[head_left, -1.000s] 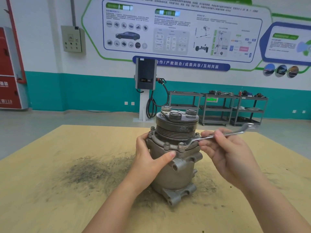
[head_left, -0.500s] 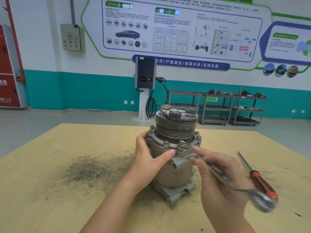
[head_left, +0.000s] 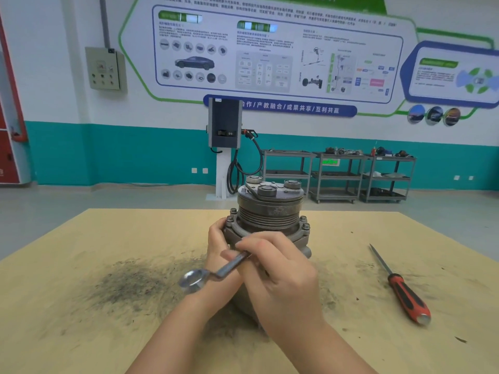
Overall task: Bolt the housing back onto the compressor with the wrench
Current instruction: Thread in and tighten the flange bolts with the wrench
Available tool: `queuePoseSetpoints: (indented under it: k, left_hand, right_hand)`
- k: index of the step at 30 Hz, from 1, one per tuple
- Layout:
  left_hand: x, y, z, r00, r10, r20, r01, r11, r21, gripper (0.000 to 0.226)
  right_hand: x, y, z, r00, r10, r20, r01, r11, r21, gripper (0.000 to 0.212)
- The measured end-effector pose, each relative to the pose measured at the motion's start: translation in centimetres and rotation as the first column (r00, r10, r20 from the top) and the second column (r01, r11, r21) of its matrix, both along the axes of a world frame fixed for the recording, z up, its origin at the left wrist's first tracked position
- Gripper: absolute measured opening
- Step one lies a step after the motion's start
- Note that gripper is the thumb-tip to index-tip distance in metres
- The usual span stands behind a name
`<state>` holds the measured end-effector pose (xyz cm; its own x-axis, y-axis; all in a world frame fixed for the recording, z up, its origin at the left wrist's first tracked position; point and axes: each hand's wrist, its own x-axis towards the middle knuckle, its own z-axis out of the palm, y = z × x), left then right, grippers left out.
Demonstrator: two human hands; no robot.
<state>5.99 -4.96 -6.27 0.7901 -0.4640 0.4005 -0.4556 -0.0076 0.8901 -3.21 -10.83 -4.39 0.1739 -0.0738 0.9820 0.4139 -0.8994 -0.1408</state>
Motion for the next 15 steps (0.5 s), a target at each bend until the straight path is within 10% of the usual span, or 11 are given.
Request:
queuePoseSetpoints:
  k: [3,7,11,15]
  left_hand:
    - [0.7,0.1,-0.6,0.996,-0.069,-0.050,0.067,0.996,-0.051,0.084]
    - [1.3,0.3,-1.1,0.995,-0.091,-0.045,0.090,0.995,-0.032,0.109]
    - [1.6,0.1,-1.3,0.990,-0.128,-0.052,0.126,0.991,-0.050,0.111]
    - [1.4,0.0,-1.2,0.993,-0.105,-0.052,0.102,0.993,-0.058,0.110]
  right_hand:
    - [-1.7,-1.0,0.5,0.994,0.098,0.056,-0.109,0.962,0.249,0.015]
    - [-2.9,-3.3,1.7,0.917,0.347,0.195,-0.364,0.533,0.764,0.014]
    - [-3.0,-5.2,2.4,0.810,0.475,0.344,-0.496,0.243,0.833,0.015]
    - [-2.7,-6.1,2.5,0.775,0.513,0.370,-0.536,0.221,0.815,0.016]
